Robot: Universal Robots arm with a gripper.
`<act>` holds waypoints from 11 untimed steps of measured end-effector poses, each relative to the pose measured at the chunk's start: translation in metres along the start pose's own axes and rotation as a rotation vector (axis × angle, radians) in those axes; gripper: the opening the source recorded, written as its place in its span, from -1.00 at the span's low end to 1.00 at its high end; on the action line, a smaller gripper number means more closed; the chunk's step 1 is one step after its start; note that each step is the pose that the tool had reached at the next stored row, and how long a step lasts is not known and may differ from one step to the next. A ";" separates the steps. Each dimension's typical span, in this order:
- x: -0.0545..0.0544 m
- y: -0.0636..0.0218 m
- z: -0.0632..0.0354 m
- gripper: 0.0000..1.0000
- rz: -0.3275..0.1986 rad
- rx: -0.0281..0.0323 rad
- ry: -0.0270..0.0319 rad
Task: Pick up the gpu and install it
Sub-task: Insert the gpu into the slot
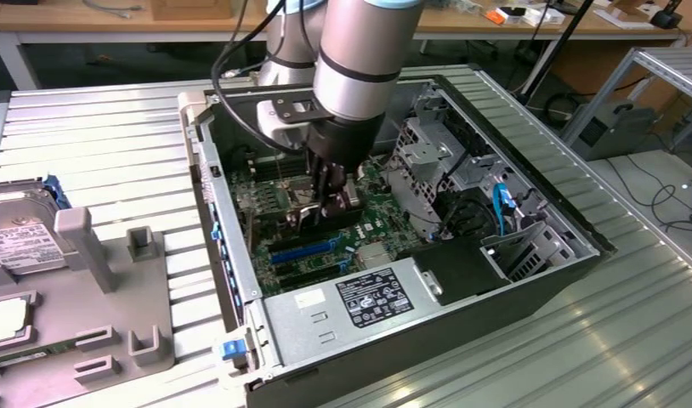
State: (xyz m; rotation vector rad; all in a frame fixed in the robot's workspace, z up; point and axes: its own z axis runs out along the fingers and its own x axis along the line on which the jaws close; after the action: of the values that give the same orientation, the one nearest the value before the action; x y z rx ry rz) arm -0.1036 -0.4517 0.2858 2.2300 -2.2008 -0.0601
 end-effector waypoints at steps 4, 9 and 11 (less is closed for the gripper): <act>0.004 0.0049 0.0043 -0.47 0.000 0.0001 0.0000; 0.006 0.0063 0.0056 -0.47 0.000 -0.0001 0.0001; 0.006 0.0063 0.0075 -0.47 0.000 0.0001 0.0000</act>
State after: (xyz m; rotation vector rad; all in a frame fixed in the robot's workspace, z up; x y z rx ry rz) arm -0.1100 -0.4575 0.2784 2.2301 -2.2008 -0.0600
